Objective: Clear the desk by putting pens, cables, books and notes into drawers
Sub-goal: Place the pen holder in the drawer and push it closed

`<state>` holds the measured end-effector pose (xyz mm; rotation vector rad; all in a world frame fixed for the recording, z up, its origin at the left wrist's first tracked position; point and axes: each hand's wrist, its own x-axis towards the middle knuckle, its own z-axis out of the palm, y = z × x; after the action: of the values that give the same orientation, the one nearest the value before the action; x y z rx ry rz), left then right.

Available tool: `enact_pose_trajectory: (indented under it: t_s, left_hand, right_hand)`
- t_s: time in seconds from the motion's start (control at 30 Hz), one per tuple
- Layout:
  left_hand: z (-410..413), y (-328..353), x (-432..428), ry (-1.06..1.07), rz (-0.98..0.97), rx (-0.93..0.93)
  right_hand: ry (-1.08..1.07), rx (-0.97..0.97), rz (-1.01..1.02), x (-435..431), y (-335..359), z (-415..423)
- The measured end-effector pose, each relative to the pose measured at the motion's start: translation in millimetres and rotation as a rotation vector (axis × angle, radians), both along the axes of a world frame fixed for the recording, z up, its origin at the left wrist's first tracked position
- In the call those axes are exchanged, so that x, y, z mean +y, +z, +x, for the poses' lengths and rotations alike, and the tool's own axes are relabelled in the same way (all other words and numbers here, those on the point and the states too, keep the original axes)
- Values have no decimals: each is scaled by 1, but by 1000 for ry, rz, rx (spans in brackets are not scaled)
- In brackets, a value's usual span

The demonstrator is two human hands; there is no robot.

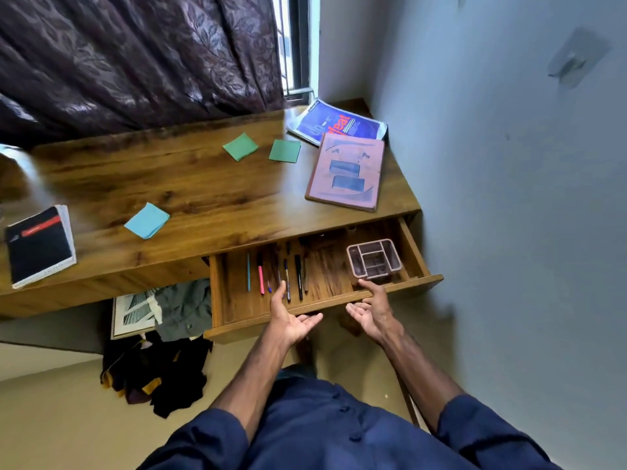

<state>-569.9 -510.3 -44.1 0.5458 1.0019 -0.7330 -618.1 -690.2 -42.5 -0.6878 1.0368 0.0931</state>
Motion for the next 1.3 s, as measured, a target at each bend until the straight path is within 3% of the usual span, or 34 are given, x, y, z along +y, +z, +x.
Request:
enact_pose_trajectory:
  t_s: [0.4,0.7,1.3]
  left_hand:
    - [128,-2,2,43,-89,24]
    - [192,-16,-6,75,-23,17]
    - [204,-21,-9,89,90,18]
  right_hand:
    - [-90,52,-1,6,7,143]
    - [-177,16,50,4,8,206]
    - [-165,-10,36,-2,7,213]
